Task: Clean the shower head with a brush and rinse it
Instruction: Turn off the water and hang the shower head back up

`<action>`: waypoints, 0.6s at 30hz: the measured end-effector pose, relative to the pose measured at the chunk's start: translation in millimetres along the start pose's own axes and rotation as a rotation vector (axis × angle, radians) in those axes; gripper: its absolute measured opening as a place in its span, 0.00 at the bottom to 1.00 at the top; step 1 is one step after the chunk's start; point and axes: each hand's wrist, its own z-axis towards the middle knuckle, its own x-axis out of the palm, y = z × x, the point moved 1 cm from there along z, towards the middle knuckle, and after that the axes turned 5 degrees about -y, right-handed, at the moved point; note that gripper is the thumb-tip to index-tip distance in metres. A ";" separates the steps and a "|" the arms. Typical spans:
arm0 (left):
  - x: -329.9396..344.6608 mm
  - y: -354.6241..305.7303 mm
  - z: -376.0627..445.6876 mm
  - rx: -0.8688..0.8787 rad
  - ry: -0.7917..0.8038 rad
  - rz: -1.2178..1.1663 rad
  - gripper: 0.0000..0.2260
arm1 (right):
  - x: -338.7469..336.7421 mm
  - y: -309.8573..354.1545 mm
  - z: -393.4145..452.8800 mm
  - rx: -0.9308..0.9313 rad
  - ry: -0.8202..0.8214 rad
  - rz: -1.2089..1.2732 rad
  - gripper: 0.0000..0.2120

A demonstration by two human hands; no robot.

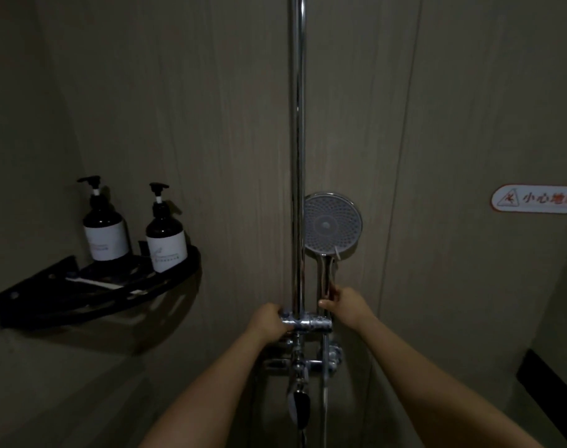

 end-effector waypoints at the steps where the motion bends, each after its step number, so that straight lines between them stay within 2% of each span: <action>1: -5.0 -6.6 -1.3 -0.019 0.002 -0.015 0.14 | -3.5 2.0 -3.8 0.006 -0.015 -0.025 0.15; 6: -31.2 -45.7 -25.9 -0.096 -0.124 -0.309 0.08 | -35.5 9.4 -23.2 -0.003 -0.091 -0.056 0.21; 12: -54.2 -101.0 -72.0 -0.081 -0.250 -0.670 0.12 | -67.0 34.2 -46.0 0.027 0.073 0.553 0.18; 18: -88.6 -166.0 -98.9 -0.063 -0.378 -0.951 0.19 | -111.8 90.2 -64.0 -0.024 0.150 0.725 0.21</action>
